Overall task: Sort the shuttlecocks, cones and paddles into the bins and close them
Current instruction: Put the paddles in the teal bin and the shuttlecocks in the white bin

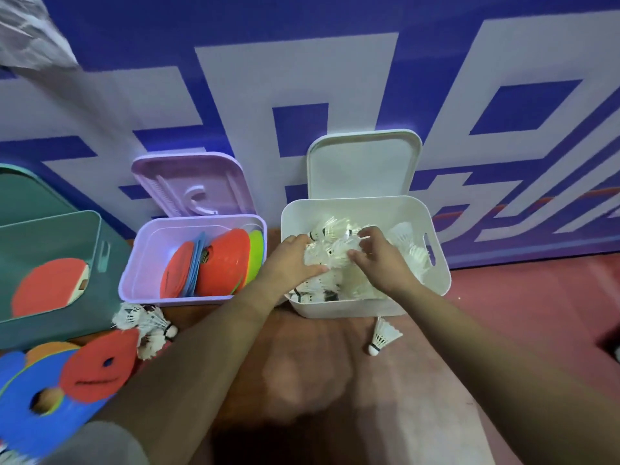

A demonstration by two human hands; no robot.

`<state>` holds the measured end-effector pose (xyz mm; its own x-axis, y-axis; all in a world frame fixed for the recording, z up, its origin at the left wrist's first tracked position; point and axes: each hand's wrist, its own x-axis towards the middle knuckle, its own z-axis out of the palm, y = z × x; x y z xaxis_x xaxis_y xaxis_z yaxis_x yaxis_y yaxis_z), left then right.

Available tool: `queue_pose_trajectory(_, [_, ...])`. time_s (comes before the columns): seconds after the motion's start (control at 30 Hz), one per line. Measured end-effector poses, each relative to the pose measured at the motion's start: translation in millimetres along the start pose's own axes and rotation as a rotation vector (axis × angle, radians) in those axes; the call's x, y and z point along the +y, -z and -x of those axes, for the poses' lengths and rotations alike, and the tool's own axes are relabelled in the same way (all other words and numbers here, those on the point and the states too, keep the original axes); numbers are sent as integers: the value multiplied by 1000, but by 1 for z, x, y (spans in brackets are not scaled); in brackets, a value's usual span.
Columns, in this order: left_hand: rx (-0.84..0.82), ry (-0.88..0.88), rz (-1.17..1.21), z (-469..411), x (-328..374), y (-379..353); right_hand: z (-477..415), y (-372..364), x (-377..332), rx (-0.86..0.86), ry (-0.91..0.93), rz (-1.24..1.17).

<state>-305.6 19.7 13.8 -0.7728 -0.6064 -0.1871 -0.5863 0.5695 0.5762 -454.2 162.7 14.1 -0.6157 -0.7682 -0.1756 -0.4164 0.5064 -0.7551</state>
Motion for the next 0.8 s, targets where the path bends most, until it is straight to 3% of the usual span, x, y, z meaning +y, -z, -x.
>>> queue_pose_trajectory(0.2, [45,92,-286,-20,-1,-21,-35,-25,8,66,133,118])
queue_pose_trajectory(0.4, [136,-12,-479,-28,-14,-42,-55,-41,16,29,202,295])
queue_pose_trajectory(0.67, [260,40,166,39,-31,1,-5,-15,-20,130,305,143])
queue_pose_trajectory(0.8, [219,180,271,96,-71,4,38,-33,-46,33,388,28])
